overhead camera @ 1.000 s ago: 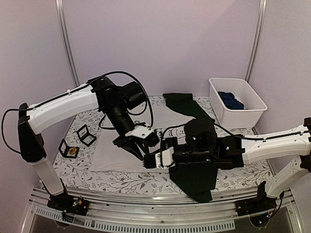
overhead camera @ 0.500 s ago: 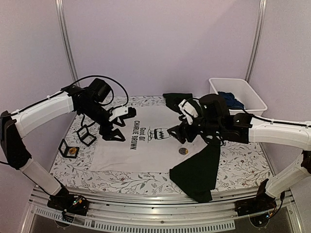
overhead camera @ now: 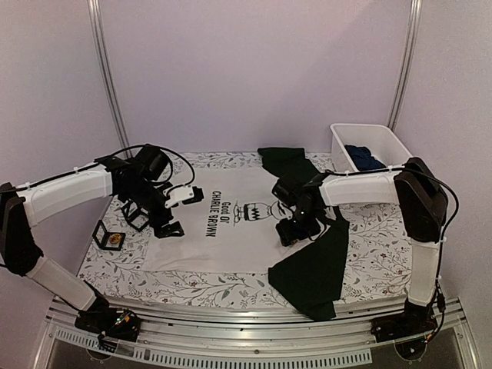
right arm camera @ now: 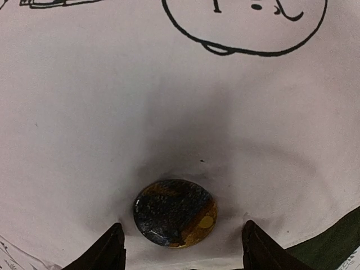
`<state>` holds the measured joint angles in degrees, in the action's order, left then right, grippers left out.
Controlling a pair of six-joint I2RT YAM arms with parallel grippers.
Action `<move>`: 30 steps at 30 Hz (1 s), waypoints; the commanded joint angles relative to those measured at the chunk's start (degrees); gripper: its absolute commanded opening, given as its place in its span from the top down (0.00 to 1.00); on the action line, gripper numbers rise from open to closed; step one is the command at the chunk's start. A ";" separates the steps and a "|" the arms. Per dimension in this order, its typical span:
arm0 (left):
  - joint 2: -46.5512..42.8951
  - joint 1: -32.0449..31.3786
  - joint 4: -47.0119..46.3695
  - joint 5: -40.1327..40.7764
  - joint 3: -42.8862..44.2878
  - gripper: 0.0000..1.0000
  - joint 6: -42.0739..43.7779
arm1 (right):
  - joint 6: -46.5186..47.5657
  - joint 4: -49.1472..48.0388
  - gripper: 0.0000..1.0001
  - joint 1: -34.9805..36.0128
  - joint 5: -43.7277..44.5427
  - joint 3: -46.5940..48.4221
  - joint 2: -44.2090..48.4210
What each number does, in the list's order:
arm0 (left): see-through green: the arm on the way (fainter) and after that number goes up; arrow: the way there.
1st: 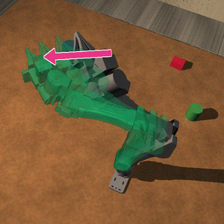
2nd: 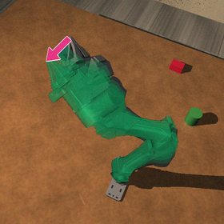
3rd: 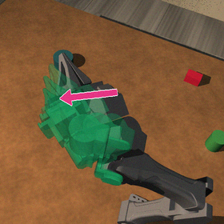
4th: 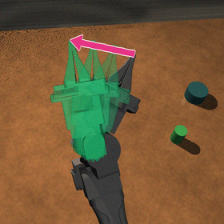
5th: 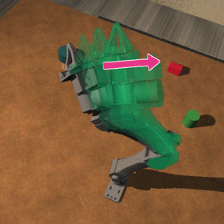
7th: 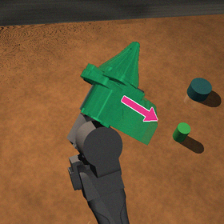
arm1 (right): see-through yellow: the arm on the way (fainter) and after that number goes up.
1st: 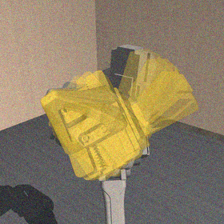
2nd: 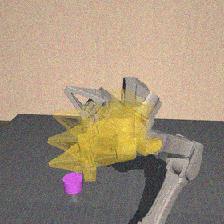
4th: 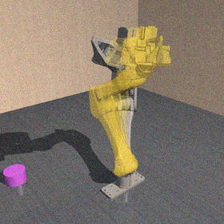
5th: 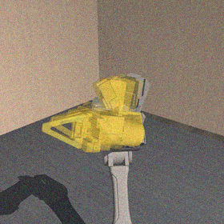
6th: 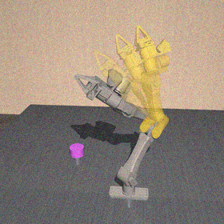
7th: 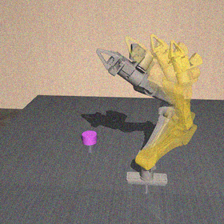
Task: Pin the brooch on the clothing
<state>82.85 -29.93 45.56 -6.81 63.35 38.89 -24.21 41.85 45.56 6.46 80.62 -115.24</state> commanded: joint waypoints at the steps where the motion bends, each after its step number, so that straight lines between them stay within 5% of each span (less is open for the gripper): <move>1: -1.12 0.71 -2.74 -0.95 -1.27 0.00 -0.75 | -0.61 2.05 0.33 -1.33 -4.27 3.78 -1.45; 30: 0.98 0.75 -1.61 -2.69 0.29 0.00 0.04 | 3.01 0.46 0.71 -1.35 -5.24 2.48 -3.47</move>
<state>83.00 -29.87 43.18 -8.38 62.72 38.89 -22.68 44.38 44.51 2.98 84.88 -119.22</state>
